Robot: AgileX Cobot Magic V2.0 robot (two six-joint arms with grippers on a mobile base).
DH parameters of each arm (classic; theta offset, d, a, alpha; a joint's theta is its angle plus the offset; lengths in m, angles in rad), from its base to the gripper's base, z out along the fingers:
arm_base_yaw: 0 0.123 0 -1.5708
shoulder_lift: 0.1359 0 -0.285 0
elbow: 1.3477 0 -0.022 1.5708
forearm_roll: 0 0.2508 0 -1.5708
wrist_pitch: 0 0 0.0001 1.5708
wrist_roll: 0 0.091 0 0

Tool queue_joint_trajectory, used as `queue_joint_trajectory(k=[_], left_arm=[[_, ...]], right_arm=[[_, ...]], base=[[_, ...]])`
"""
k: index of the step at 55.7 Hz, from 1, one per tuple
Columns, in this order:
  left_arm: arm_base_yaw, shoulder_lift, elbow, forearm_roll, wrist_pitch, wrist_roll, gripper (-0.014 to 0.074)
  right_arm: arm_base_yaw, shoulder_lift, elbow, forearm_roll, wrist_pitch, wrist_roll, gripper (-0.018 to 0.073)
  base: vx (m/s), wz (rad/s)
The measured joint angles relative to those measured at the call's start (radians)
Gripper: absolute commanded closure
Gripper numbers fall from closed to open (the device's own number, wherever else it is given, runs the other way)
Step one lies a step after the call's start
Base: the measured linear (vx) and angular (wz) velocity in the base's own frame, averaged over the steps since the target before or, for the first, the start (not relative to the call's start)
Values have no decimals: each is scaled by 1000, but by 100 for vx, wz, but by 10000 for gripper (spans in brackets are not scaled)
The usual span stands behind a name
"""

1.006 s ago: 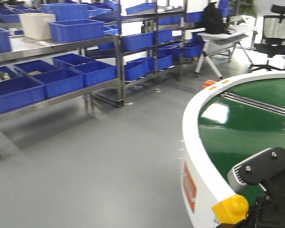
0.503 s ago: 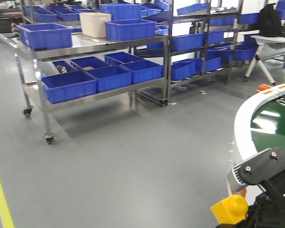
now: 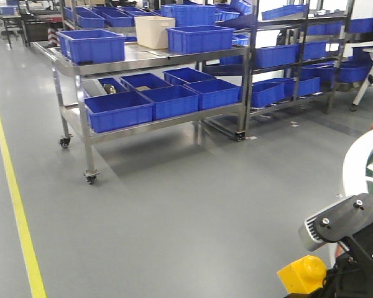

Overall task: Pick red and yellow blocks into blue bin
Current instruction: 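Drive the base away from the table toward the large blue bin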

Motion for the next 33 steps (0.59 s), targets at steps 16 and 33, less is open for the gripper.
queue_joint_trajectory(k=[16,33], left_arm=[[0,-1,0,0,1,0,225],[0,-2,0,0,5,0,225]], right_arm=[[0,0,0,0,1,0,284],[0,0,0,1,0,0,284]], base=[[18,25],[30,16]])
